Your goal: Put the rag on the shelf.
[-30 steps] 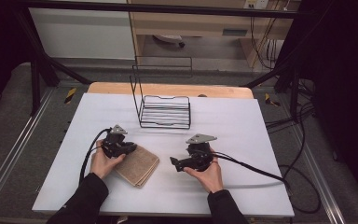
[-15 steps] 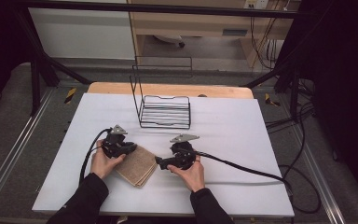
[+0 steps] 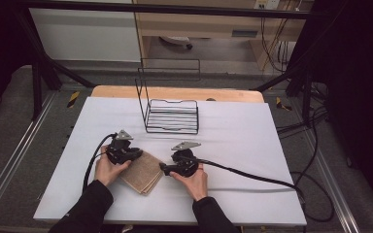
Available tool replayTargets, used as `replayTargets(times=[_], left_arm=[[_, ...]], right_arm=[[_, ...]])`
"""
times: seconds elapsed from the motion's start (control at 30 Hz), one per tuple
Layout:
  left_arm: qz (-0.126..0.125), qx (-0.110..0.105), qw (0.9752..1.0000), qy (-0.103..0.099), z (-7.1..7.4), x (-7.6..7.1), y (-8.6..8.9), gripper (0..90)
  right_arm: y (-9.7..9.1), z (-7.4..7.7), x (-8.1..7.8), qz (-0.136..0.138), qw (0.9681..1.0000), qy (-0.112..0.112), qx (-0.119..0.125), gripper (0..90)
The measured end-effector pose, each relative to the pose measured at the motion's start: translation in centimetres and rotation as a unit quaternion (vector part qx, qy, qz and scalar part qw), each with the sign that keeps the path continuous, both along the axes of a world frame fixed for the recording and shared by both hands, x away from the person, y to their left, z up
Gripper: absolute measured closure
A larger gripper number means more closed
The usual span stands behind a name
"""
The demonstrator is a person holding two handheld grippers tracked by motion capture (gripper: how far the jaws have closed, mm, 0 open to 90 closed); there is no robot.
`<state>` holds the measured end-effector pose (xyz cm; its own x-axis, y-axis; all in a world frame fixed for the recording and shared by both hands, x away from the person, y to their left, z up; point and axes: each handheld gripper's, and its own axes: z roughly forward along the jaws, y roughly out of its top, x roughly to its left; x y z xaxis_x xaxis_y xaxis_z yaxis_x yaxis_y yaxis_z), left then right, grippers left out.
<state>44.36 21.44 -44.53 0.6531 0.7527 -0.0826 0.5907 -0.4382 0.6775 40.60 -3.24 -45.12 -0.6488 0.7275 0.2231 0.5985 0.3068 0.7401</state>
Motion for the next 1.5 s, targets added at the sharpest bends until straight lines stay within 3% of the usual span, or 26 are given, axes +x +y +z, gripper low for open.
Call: replayTargets(times=[0.13, 0.5, 0.87, 1.13, 1.5], left_arm=[[-0.001, -0.001, 1.0, 0.0, 0.0, 0.0, 0.0, 76.7], [-0.002, -0.001, 1.0, -0.001, 0.0, 0.0, 0.0, 76.6], [-0.002, -0.003, 1.0, 0.0, 0.0, 0.0, 0.1, 77.1], [0.004, -0.025, 0.9996, 0.014, 0.3, 0.1, 0.7, 84.1], [0.01, -0.066, 0.9978, -0.006, 2.0, -0.6, 2.1, 85.3]], right_arm=[[0.8, -0.2, 0.0, 0.003, 0.9999, 0.009, -0.014, 47.8], [1.1, -0.2, -0.4, 0.004, 0.9992, 0.039, 0.002, 67.7], [1.2, -0.2, -0.3, -0.006, 0.9973, 0.07, 0.022, 81.6], [1.0, 0.4, -0.3, -0.009, 0.9973, 0.064, 0.035, 83.4], [0.8, 1.4, -0.4, -0.007, 0.997, 0.05, 0.06, 83.9]])
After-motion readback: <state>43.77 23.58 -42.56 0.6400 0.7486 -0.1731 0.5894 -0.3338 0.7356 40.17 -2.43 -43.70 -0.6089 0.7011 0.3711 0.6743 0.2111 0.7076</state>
